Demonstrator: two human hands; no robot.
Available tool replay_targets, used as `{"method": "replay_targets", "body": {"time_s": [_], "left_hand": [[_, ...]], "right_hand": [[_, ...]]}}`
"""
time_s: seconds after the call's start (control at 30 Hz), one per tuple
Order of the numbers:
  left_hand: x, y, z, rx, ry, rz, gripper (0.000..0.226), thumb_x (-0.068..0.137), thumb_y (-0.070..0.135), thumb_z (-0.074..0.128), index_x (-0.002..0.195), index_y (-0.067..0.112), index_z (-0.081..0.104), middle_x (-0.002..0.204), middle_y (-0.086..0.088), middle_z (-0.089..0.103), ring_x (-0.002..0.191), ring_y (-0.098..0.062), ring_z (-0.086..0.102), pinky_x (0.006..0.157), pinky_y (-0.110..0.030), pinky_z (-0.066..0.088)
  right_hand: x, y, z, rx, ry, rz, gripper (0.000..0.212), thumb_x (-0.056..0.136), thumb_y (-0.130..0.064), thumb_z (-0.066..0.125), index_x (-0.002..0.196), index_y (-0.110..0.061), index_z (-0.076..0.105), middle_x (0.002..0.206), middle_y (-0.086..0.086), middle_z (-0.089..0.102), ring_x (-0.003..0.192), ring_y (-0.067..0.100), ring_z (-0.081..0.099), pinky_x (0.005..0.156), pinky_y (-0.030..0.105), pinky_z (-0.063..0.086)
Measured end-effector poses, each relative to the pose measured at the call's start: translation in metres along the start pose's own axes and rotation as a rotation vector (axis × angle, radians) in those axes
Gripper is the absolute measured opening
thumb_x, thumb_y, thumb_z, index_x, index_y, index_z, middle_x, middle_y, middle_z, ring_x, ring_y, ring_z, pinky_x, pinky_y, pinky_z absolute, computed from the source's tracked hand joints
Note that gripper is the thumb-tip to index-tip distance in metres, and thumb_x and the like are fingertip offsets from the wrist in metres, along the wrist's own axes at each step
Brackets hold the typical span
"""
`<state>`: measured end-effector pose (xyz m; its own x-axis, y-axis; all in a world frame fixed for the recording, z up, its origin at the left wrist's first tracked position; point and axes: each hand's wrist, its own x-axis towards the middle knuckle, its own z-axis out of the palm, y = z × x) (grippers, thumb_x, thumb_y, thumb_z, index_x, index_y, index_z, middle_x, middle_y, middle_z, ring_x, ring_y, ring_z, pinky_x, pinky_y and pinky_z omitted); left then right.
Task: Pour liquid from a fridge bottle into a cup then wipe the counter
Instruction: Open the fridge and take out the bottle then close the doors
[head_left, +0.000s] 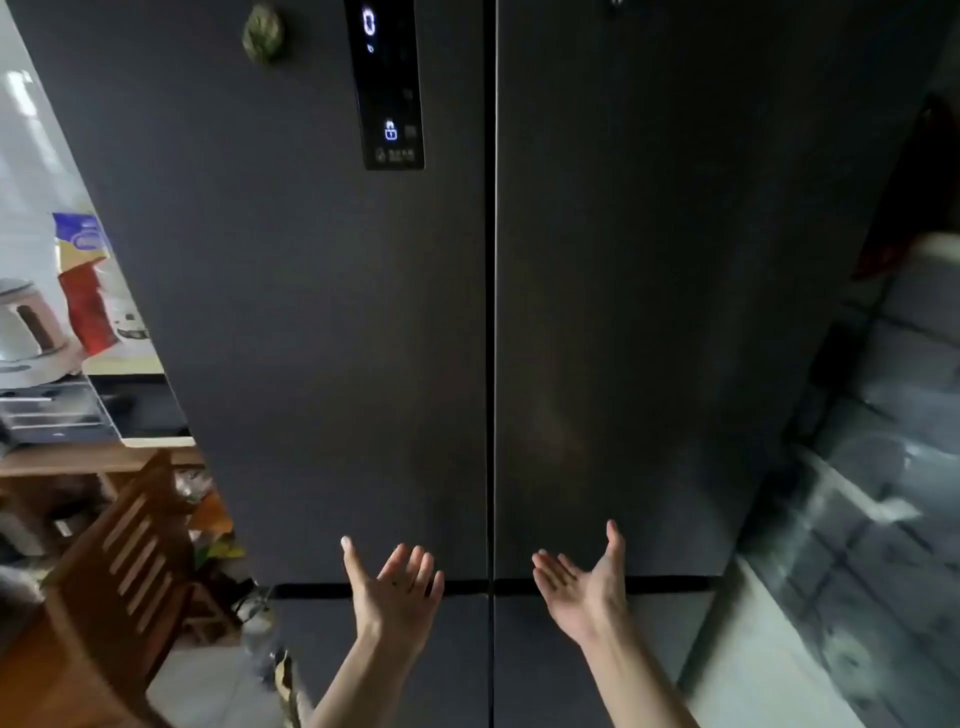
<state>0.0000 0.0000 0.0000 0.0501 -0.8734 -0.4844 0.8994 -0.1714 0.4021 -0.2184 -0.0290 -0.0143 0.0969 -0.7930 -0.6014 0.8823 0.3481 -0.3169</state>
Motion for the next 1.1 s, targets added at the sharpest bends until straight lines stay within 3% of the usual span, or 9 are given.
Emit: {"method": "replay_targets", "body": {"time_s": [0.07,0.23,0.37,0.47,0.57,0.73,0.8,0.93,1.1], "left_hand": [[0.014,-0.016,-0.009,-0.009,0.065,-0.047,0.128,0.060,0.087,0.063,0.155,0.008,0.030,0.160,-0.014,0.035,0.148,-0.027,0.034,0.119,-0.044,0.025],[0.040,-0.058,-0.032,0.005,0.193,-0.071,0.118,0.077,0.084,0.050,0.158,0.005,0.018,0.162,-0.015,0.030,0.147,-0.028,0.035,0.121,-0.048,0.028],[0.070,-0.069,-0.027,0.031,0.228,-0.058,0.128,0.071,0.087,0.055,0.159,0.006,0.011,0.163,-0.013,0.027,0.149,-0.026,0.031,0.122,-0.047,0.024],[0.091,-0.070,-0.017,0.012,0.233,-0.044,0.129,0.069,0.087,0.056,0.160,0.007,0.009,0.164,-0.011,0.025,0.151,-0.024,0.028,0.122,-0.042,0.023],[0.100,-0.078,-0.009,0.060,0.283,-0.030,0.128,0.067,0.087,0.058,0.160,0.012,0.012,0.164,-0.005,0.027,0.148,-0.017,0.033,0.117,-0.033,0.029],[0.116,-0.085,-0.005,0.116,0.362,0.037,0.116,0.062,0.091,0.057,0.157,0.036,0.024,0.162,0.005,0.033,0.145,-0.012,0.036,0.117,-0.032,0.026],[0.126,-0.087,-0.006,0.098,0.429,0.084,0.111,0.061,0.089,0.062,0.153,0.034,0.034,0.155,0.006,0.043,0.142,-0.012,0.041,0.122,-0.038,0.022],[0.140,-0.095,-0.007,-0.034,0.344,0.163,0.103,0.065,0.081,0.070,0.147,0.024,0.046,0.146,0.001,0.054,0.130,-0.020,0.055,0.113,-0.037,0.042],[0.140,-0.090,-0.021,-0.028,0.265,0.156,0.111,0.069,0.079,0.067,0.155,0.018,0.031,0.155,-0.012,0.043,0.138,-0.028,0.048,0.115,-0.042,0.040]], "right_hand": [[0.013,0.004,-0.013,-0.005,0.070,0.015,0.110,0.080,-0.074,0.062,0.151,0.004,0.031,0.143,0.027,0.048,0.136,0.035,0.048,0.117,0.042,0.037],[0.040,0.028,-0.041,0.009,0.180,-0.003,0.119,0.071,-0.082,0.064,0.149,0.003,0.034,0.142,0.020,0.049,0.119,0.030,0.054,0.111,0.038,0.040],[0.059,0.038,-0.044,0.057,0.148,0.008,0.146,0.045,-0.082,0.079,0.156,-0.003,0.025,0.150,0.017,0.043,0.142,0.028,0.042,0.122,0.040,0.029],[0.077,0.033,-0.045,0.092,0.074,0.037,0.128,0.067,-0.080,0.070,0.158,-0.003,0.023,0.158,0.017,0.037,0.147,0.026,0.037,0.123,0.040,0.027],[0.093,0.028,-0.045,0.090,0.031,0.067,0.132,0.067,-0.079,0.072,0.160,-0.006,0.015,0.165,0.015,0.024,0.151,0.027,0.029,0.123,0.042,0.027],[0.109,0.032,-0.043,0.141,-0.006,0.076,0.137,0.064,-0.081,0.073,0.162,-0.021,-0.002,0.170,0.006,0.007,0.155,0.028,0.018,0.121,0.050,0.030],[0.113,0.035,-0.044,0.133,-0.036,0.087,0.138,0.061,-0.084,0.071,0.162,-0.021,0.001,0.169,0.005,0.009,0.155,0.028,0.018,0.119,0.052,0.032],[0.118,0.036,-0.045,0.088,-0.085,0.080,0.128,0.060,-0.087,0.069,0.160,-0.021,0.022,0.165,0.005,0.024,0.152,0.028,0.026,0.117,0.051,0.037],[0.112,0.037,-0.045,0.035,-0.072,0.043,0.115,0.067,-0.088,0.060,0.157,-0.023,0.030,0.161,0.004,0.031,0.149,0.029,0.031,0.118,0.048,0.036]]}}
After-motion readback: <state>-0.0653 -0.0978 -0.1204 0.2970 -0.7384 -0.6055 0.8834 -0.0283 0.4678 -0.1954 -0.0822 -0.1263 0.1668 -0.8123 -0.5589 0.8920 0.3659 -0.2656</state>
